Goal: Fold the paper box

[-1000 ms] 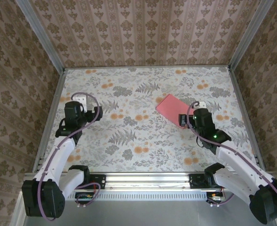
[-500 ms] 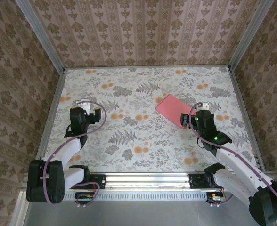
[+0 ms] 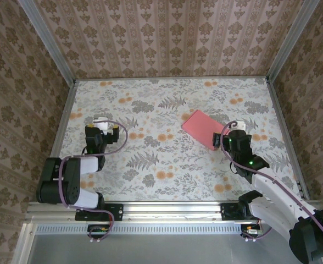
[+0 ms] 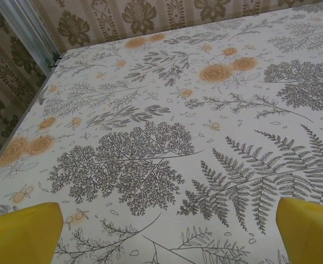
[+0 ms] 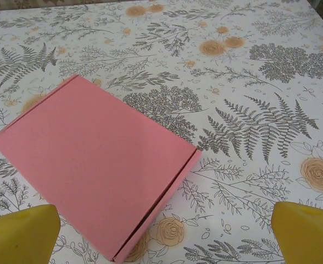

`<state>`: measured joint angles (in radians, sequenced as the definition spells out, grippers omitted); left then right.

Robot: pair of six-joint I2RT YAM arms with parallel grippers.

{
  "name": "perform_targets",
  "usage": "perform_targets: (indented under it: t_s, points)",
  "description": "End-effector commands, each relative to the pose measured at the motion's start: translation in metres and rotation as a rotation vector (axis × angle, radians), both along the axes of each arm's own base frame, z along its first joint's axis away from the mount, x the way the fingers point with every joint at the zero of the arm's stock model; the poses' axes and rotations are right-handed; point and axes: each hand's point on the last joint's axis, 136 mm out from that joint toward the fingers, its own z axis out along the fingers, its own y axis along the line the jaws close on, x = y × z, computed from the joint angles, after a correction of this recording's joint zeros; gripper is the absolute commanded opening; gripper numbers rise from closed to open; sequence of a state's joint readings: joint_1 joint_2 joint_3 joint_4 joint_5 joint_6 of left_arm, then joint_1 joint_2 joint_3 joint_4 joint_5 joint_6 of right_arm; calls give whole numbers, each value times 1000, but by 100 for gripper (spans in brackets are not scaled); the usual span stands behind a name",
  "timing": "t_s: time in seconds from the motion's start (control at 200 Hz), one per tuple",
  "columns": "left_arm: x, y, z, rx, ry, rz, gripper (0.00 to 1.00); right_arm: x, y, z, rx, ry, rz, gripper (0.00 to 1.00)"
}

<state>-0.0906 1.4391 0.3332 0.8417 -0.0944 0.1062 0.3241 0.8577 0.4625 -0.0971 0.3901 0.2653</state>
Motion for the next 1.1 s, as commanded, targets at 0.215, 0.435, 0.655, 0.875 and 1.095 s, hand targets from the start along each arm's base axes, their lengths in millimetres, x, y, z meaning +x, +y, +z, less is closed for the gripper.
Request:
perform_targets:
  t_s: [0.215, 0.435, 0.655, 0.875, 1.095]
  points:
    - [16, 6, -1, -28, -42, 1, 100, 7, -29, 13, -45, -70, -111, 100]
    - [22, 15, -3, -83, -9, 5, 100, 17, -42, 10, -78, -70, -141, 100]
    - [22, 14, -3, -77, -9, 6, 100, 33, -46, -10, -106, -86, -115, 100]
    - [21, 12, -3, -59, -13, 10, 100, 53, -49, -30, -128, -57, -93, 100]
    - [21, 12, -2, -49, -17, 16, 100, 72, -45, -24, -139, -120, -47, 100]
